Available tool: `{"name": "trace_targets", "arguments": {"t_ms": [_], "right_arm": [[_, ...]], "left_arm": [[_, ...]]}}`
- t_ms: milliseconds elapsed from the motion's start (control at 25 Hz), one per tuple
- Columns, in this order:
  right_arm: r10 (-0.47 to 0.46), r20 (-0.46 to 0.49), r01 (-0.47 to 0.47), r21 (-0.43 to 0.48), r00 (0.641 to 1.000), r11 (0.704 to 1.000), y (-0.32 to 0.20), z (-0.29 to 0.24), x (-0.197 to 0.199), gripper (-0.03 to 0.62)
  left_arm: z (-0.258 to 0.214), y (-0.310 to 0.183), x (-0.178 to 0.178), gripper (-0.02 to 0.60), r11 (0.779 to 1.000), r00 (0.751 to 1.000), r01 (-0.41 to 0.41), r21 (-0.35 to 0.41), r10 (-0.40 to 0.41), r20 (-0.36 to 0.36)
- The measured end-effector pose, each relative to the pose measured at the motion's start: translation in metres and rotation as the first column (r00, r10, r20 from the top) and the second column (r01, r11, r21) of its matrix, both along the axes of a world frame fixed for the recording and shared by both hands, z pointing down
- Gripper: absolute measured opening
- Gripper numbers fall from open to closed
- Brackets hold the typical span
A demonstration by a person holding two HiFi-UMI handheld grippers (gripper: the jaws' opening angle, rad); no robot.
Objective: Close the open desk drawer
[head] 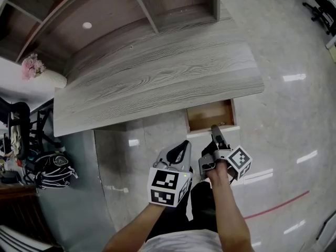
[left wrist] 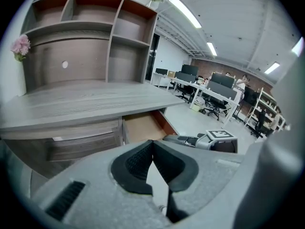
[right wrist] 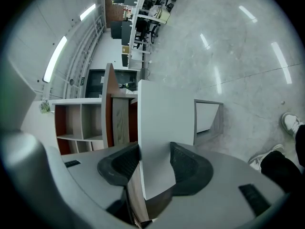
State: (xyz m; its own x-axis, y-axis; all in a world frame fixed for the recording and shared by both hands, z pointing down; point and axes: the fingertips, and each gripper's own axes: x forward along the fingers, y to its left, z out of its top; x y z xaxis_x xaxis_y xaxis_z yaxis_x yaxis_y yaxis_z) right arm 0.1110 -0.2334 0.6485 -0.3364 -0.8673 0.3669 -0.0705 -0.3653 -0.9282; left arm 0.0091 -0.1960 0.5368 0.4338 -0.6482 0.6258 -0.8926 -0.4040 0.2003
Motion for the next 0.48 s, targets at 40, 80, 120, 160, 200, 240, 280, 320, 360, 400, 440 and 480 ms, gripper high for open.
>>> {"name": "trace_targets", "arguments": {"t_ms": [40, 80, 120, 160, 200, 240, 280, 320, 360, 400, 440, 480], "right_arm": [[-0.004, -0.002, 0.004, -0.005, 1.000, 1.000, 0.000, -0.003, 0.000, 0.189], [-0.010, -0.005, 0.010, -0.009, 1.000, 1.000, 0.000, -0.006, 0.000, 0.189], [-0.018, -0.009, 0.018, -0.007, 1.000, 1.000, 0.000, -0.009, 0.000, 0.189], [-0.026, -0.014, 0.026, -0.001, 1.000, 1.000, 0.000, -0.013, 0.000, 0.189], [-0.032, -0.019, 0.032, 0.005, 0.999, 0.999, -0.001, -0.016, 0.000, 0.189], [-0.035, -0.021, 0.035, 0.010, 0.999, 0.999, -0.001, -0.018, 0.000, 0.189], [-0.033, -0.020, 0.034, 0.013, 0.999, 0.999, -0.001, -0.019, -0.001, 0.189], [-0.030, -0.015, 0.030, 0.015, 0.999, 0.999, -0.002, -0.020, -0.001, 0.189], [-0.026, -0.005, 0.026, 0.020, 1.000, 0.999, -0.002, -0.021, -0.002, 0.189], [-0.024, 0.006, 0.024, 0.027, 1.000, 0.999, -0.004, -0.023, -0.002, 0.189], [-0.026, 0.012, 0.025, 0.035, 1.000, 0.999, -0.005, -0.025, -0.002, 0.189], [-0.028, 0.012, 0.028, 0.041, 1.000, 0.999, -0.006, -0.027, -0.002, 0.189]], "left_arm": [[-0.002, -0.001, 0.001, 0.005, 1.000, 1.000, -0.002, 0.004, 0.002, -0.002], [-0.003, -0.002, 0.001, 0.005, 1.000, 1.000, -0.003, 0.006, 0.003, -0.004], [-0.004, -0.003, 0.002, 0.005, 1.000, 1.000, -0.003, 0.008, 0.004, -0.005], [-0.005, -0.004, 0.002, 0.005, 1.000, 1.000, -0.003, 0.009, 0.003, -0.006], [-0.005, -0.005, 0.002, 0.005, 1.000, 1.000, -0.003, 0.009, 0.003, -0.007], [-0.005, -0.006, 0.002, 0.005, 1.000, 1.000, -0.004, 0.009, 0.004, -0.007], [-0.005, -0.006, 0.002, 0.005, 1.000, 1.000, -0.005, 0.008, 0.005, -0.006], [-0.004, -0.006, 0.003, 0.005, 1.000, 1.000, -0.007, 0.006, 0.007, -0.006], [-0.004, -0.006, 0.003, 0.005, 1.000, 1.000, -0.008, 0.005, 0.008, -0.006], [-0.005, -0.006, 0.003, 0.005, 1.000, 1.000, -0.010, 0.003, 0.010, -0.005], [-0.005, -0.006, 0.003, 0.005, 1.000, 1.000, -0.013, 0.003, 0.013, -0.003], [-0.005, -0.006, 0.003, 0.005, 1.000, 1.000, -0.015, 0.004, 0.015, -0.002]]}}
